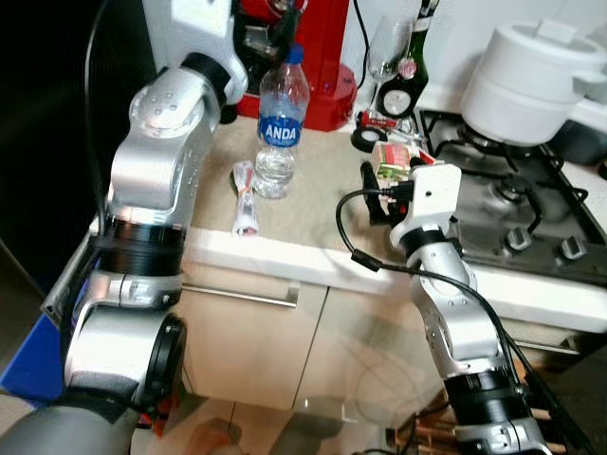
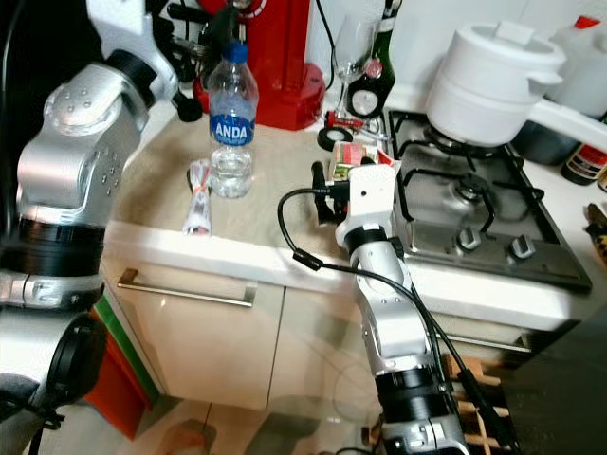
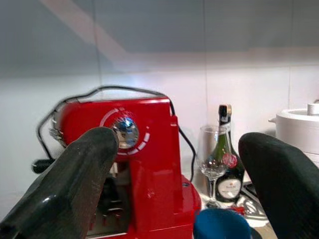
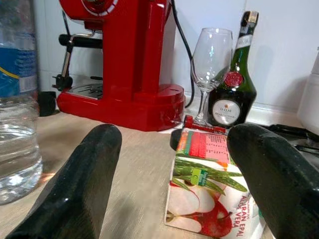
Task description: Restocking fridge
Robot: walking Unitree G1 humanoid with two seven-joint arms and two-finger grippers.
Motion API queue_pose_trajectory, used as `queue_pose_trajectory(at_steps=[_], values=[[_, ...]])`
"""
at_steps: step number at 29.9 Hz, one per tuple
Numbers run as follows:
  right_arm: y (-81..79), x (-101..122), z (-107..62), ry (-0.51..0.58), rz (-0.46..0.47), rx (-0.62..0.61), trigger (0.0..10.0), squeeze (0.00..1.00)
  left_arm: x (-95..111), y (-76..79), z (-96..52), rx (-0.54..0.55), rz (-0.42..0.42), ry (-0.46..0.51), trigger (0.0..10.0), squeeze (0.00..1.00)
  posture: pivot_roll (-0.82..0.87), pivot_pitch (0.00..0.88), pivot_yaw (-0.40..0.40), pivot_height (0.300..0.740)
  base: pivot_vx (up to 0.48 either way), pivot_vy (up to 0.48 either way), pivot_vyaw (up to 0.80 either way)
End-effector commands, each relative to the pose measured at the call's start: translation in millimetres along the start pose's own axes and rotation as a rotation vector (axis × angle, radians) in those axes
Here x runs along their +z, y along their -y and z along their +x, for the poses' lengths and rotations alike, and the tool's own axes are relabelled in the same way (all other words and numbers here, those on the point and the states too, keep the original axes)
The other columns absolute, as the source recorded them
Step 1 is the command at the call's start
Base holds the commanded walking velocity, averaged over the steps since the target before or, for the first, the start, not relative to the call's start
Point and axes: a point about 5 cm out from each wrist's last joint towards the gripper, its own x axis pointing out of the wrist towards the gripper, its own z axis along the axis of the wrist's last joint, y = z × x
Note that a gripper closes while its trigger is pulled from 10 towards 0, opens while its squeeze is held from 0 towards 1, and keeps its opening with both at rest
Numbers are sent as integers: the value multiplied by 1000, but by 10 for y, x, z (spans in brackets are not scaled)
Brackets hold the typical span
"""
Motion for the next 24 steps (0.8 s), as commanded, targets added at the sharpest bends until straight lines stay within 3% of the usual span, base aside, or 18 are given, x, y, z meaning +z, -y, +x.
queue_pose_trajectory(at_steps=[1,20,22,24], values=[[16,56,20,14,-4,-4,10000,0,-48,16,44,-16,-20,-23,10000,0,86,0,-71,740,0,0,0],[-6,37,38,10,5,-2,10000,0,-120,88,170,-120,-26,-111,10000,0,92,0,-61,740,0,0,0],[-13,34,41,9,8,0,10000,0,-168,93,166,-132,-23,-146,9333,0,95,0,-61,740,0,0,0],[-16,32,45,8,9,0,10000,0,-215,83,163,-132,-26,-176,10000,0,96,0,-60,740,0,0,0]])
